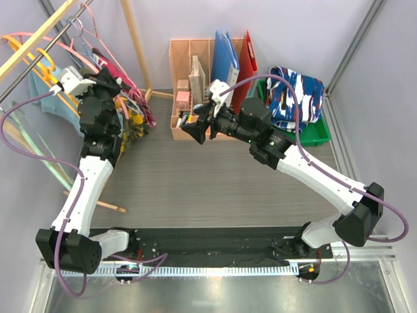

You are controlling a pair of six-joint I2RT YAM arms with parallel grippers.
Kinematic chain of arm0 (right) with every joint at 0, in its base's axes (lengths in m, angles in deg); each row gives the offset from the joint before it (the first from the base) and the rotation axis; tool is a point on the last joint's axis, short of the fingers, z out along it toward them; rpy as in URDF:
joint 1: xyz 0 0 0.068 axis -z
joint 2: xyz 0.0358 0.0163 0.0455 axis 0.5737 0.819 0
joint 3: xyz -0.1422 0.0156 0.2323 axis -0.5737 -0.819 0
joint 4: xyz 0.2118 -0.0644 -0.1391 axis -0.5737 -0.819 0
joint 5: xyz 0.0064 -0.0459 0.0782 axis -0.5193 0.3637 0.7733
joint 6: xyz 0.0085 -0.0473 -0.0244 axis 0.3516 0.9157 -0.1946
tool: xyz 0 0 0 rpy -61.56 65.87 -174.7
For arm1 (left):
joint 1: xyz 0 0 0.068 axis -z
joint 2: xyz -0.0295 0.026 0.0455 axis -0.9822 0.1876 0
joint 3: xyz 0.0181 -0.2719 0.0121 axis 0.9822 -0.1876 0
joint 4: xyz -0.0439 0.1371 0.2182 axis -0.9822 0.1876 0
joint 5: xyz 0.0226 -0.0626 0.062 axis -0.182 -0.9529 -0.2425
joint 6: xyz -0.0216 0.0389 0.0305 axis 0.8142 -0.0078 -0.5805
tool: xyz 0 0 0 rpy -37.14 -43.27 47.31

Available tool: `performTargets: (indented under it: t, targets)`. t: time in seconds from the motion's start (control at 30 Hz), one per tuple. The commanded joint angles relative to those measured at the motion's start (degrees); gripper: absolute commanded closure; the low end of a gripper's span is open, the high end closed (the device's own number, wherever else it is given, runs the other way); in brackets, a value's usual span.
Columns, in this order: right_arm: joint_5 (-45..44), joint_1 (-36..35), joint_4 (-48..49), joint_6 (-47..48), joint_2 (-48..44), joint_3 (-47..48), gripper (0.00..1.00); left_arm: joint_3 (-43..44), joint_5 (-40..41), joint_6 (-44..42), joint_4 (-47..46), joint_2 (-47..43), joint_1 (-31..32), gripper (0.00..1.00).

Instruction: Remove the trousers from the hanger

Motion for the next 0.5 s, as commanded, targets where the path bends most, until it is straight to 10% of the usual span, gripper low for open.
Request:
performTargets:
  t: [0.0,0.47]
  targets:
    - [-0.1,0.0,1.2,0.1,0.3,1.5,0.27,1.6,-3.0,-3.0,-13.1,-4.6,0.1,1.0]
    - [-2.6,0.1,-0.8,-4.3,-4.3,-1.4,0.26,2.4,-8.9,10.9,4.0,-12.2,0.2,1.0]
